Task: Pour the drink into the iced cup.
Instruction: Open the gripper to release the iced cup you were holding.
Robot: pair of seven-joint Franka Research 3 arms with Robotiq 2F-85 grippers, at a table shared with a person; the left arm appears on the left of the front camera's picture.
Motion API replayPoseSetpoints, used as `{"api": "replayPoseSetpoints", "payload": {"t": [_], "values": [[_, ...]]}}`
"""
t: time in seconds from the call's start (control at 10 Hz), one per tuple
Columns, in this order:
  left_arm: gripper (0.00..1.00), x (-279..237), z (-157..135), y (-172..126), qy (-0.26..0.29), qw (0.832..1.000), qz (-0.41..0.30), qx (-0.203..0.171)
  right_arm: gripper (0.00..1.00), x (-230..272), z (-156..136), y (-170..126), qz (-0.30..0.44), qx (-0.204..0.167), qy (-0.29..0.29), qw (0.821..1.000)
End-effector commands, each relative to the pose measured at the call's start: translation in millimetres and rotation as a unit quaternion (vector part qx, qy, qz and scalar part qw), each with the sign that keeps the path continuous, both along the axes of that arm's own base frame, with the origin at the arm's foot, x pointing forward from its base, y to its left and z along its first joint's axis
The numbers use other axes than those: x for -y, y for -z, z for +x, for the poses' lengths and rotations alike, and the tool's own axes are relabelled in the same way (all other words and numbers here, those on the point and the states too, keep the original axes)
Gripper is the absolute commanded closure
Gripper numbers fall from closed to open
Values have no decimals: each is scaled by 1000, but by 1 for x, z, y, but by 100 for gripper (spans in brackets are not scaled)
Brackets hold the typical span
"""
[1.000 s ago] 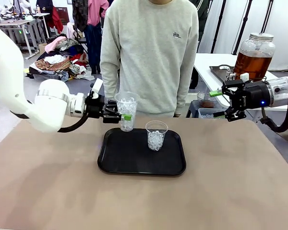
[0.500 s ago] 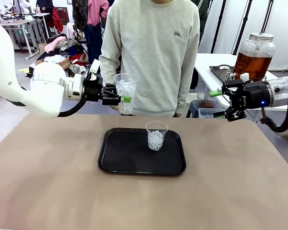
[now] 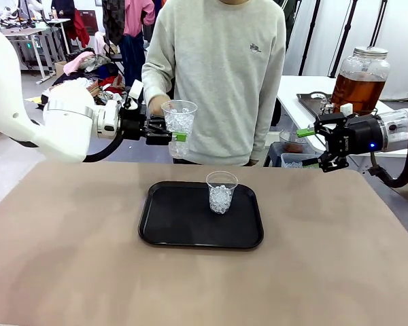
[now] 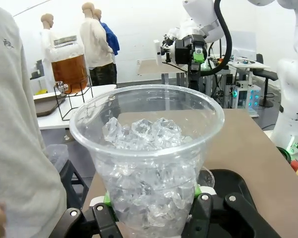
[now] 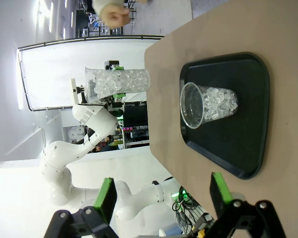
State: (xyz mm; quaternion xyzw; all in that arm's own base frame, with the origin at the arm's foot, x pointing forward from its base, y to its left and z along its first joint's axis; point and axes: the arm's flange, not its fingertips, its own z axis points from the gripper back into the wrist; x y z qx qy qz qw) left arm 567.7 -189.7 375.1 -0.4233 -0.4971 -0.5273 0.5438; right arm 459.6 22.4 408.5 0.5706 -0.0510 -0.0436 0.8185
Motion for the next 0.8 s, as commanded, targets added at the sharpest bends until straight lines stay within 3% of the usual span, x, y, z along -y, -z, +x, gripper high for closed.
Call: {"api": "replayPoseSetpoints", "payload": {"t": [0.0, 0.7], "values": [[39, 1, 0, -3, 1, 1000, -2, 3, 0, -1, 0, -1, 1, 2, 0, 1000], [39, 1, 0, -3, 1, 1000, -2, 3, 0, -1, 0, -1, 1, 2, 0, 1000]]}}
